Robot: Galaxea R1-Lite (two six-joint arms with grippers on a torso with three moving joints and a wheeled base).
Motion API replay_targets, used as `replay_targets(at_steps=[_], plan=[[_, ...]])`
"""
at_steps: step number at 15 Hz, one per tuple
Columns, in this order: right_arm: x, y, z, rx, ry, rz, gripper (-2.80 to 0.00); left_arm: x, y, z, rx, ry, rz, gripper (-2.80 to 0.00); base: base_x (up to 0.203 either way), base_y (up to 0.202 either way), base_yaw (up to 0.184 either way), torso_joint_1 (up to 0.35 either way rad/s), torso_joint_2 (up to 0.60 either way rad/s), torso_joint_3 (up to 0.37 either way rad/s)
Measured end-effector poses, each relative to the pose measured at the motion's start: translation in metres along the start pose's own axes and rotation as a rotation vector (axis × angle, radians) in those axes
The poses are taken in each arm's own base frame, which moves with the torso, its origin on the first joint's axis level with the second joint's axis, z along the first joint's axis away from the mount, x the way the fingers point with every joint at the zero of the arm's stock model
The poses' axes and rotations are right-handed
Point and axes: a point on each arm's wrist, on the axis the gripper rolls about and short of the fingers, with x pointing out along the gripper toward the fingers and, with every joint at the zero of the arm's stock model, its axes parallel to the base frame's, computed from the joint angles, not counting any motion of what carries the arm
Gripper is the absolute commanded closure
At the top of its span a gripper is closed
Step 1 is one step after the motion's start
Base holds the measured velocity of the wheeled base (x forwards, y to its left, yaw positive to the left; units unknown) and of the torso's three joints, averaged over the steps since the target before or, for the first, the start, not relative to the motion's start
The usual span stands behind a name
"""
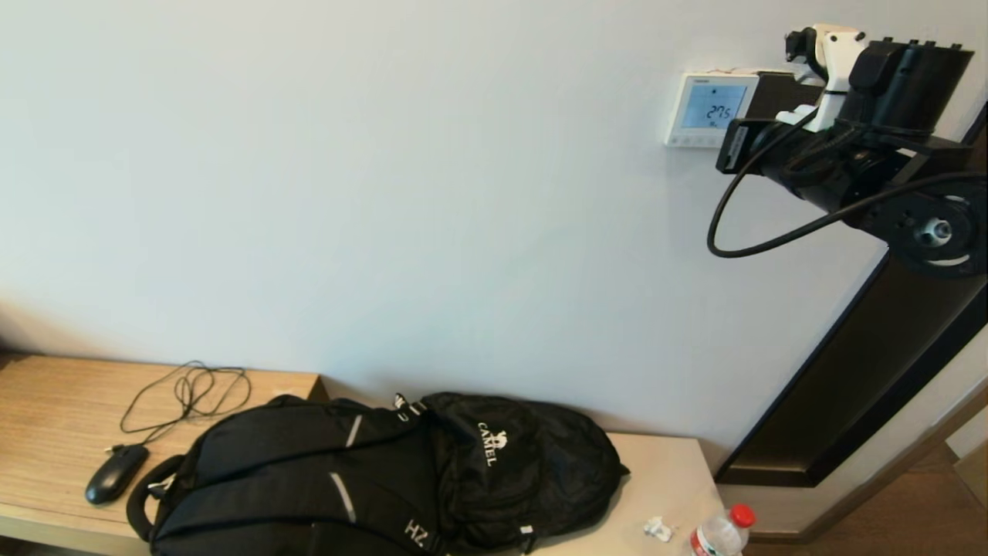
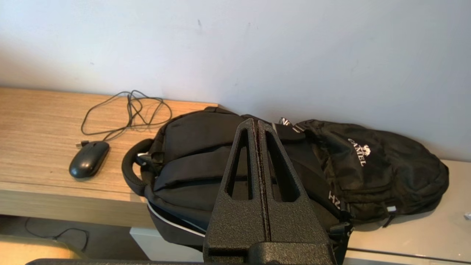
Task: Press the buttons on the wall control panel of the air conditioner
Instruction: Turn off the central air conditioner
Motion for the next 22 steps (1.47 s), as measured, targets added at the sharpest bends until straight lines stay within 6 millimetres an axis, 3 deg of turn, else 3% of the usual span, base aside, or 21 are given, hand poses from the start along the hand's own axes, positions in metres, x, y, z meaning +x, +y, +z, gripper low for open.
replay_targets(at_steps=[15, 22], plan=[[0.025, 0.004, -0.020, -0.012, 0.028, -0.033, 0.00, 0.000, 0.000, 0.000, 0.000, 0.000, 0.000, 0.00, 0.000, 0.000, 0.000, 0.000, 0.00, 0.000], [0.026, 0.001, -0.019, -0.012, 0.024, -0.044, 0.00, 0.000, 0.000, 0.000, 0.000, 0.000, 0.000, 0.00, 0.000, 0.000, 0.000, 0.000, 0.00, 0.000]])
